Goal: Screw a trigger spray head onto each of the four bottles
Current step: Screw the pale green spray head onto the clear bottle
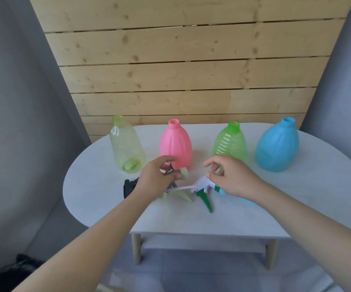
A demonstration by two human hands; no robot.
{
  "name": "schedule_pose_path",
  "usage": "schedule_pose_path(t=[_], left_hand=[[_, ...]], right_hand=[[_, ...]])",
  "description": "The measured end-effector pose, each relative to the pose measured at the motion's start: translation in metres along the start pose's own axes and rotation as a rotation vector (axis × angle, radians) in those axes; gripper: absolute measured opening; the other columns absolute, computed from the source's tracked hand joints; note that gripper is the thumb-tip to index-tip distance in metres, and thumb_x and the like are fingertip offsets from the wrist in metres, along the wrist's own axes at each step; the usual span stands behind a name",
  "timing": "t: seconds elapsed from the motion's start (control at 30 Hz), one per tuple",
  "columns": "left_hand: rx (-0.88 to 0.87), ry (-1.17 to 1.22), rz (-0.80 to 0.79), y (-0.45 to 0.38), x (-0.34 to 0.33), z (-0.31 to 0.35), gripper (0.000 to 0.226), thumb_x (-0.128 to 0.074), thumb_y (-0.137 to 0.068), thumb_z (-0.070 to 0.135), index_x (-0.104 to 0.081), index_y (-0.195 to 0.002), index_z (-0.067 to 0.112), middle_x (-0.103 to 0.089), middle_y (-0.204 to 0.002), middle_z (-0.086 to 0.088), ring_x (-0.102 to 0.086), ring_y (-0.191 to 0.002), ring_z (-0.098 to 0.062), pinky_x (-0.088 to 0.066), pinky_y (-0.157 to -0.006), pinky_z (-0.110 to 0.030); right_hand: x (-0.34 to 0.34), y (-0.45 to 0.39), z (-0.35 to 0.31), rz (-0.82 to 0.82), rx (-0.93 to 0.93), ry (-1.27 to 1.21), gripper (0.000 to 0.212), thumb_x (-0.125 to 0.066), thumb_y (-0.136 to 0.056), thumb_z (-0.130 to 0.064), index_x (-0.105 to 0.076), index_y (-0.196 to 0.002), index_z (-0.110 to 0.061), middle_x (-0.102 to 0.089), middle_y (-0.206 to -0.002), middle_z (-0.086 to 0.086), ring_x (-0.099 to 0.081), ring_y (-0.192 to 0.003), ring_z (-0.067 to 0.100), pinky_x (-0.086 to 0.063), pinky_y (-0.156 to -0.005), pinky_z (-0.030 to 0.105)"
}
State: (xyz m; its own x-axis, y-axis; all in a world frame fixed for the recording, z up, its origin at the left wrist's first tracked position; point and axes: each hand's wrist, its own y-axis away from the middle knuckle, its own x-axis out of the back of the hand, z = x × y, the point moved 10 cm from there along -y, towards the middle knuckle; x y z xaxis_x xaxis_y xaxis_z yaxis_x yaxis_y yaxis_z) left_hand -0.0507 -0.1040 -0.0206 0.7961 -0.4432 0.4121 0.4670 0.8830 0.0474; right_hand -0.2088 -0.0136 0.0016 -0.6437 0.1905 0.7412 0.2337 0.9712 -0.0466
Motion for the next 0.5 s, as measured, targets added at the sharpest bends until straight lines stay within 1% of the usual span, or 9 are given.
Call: schedule_pose_path(t=[0.07, 0.13, 0.17, 0.23, 0.27, 0.33, 0.4, 0.5], left_hand=[[-0.013, 0.021, 0.031, 0.003, 0.001, 0.004, 0.052, -0.078, -0.072, 0.01, -0.058, -0.117, 0.029, -0.057, -0.087, -0.002, -0.061, -0.054, -0.01, -0.05, -0.047, -0.024], [-0.008, 0.026, 0.061, 0.005, 0.003, 0.005, 0.056, -0.079, -0.071, 0.012, -0.052, -0.118, 0.029, -0.057, -0.083, 0.0, -0.062, -0.061, -0.015, -0.044, -0.042, -0.02], [-0.003, 0.019, 0.071, 0.006, 0.003, 0.006, 0.054, -0.08, -0.071, 0.014, -0.052, -0.116, 0.027, -0.058, -0.083, 0.001, -0.061, -0.062, -0.016, -0.042, -0.04, -0.018], [-0.001, 0.015, 0.073, 0.008, 0.003, 0.007, 0.043, -0.08, -0.071, 0.013, -0.056, -0.105, 0.023, -0.059, -0.081, 0.001, -0.061, -0.063, -0.016, -0.041, -0.04, -0.017], [-0.001, 0.024, 0.069, 0.008, 0.003, 0.008, 0.036, -0.08, -0.071, 0.012, -0.058, -0.098, 0.022, -0.06, -0.08, 0.001, -0.062, -0.062, -0.016, -0.042, -0.041, -0.018], [-0.008, 0.058, 0.063, 0.009, 0.003, 0.01, 0.027, -0.08, -0.07, 0.011, -0.06, -0.087, 0.019, -0.065, -0.073, -0.004, -0.061, -0.051, -0.011, -0.041, -0.042, -0.018], [-0.016, 0.103, 0.062, 0.011, 0.004, 0.013, 0.023, -0.08, -0.07, 0.011, -0.062, -0.084, 0.013, -0.067, -0.067, -0.007, -0.057, -0.042, -0.007, -0.04, -0.04, -0.017], [-0.017, 0.18, 0.068, 0.012, 0.006, 0.015, 0.019, -0.078, -0.073, 0.011, -0.063, -0.084, 0.012, -0.068, -0.062, -0.005, -0.057, -0.042, -0.008, -0.041, -0.041, -0.019]], right_hand=[[0.001, 0.002, -0.002, 0.017, 0.009, 0.013, 0.025, -0.057, -0.088, -0.022, -0.059, -0.112, -0.024, -0.054, -0.105, 0.002, -0.057, -0.08, 0.018, -0.037, -0.059, 0.022], [-0.001, 0.004, -0.004, 0.016, 0.013, 0.011, 0.027, -0.057, -0.088, -0.022, -0.058, -0.115, -0.025, -0.053, -0.105, 0.002, -0.059, -0.08, 0.019, -0.039, -0.06, 0.022], [-0.001, 0.004, -0.005, 0.016, 0.014, 0.007, 0.027, -0.057, -0.088, -0.022, -0.058, -0.116, -0.025, -0.053, -0.105, 0.001, -0.059, -0.08, 0.019, -0.039, -0.06, 0.02], [-0.001, 0.004, -0.006, 0.028, 0.016, -0.006, 0.028, -0.057, -0.089, -0.023, -0.058, -0.116, -0.025, -0.052, -0.104, 0.001, -0.058, -0.078, 0.016, -0.04, -0.06, 0.018], [0.001, 0.004, -0.007, 0.037, 0.018, -0.013, 0.028, -0.057, -0.089, -0.024, -0.058, -0.117, -0.025, -0.052, -0.103, 0.0, -0.057, -0.075, 0.013, -0.04, -0.059, 0.018], [0.003, 0.003, -0.009, 0.051, 0.025, -0.02, 0.029, -0.057, -0.089, -0.024, -0.058, -0.117, -0.025, -0.052, -0.102, -0.001, -0.054, -0.072, 0.008, -0.038, -0.058, 0.016], [0.004, 0.003, -0.011, 0.065, 0.032, -0.029, 0.03, -0.057, -0.089, -0.025, -0.058, -0.119, -0.026, -0.052, -0.101, -0.001, -0.056, -0.073, 0.011, -0.037, -0.058, 0.015], [0.007, 0.003, -0.013, 0.107, 0.036, -0.055, 0.033, -0.058, -0.088, -0.026, -0.057, -0.121, -0.027, -0.052, -0.1, -0.002, -0.058, -0.076, 0.016, -0.038, -0.059, 0.013]])
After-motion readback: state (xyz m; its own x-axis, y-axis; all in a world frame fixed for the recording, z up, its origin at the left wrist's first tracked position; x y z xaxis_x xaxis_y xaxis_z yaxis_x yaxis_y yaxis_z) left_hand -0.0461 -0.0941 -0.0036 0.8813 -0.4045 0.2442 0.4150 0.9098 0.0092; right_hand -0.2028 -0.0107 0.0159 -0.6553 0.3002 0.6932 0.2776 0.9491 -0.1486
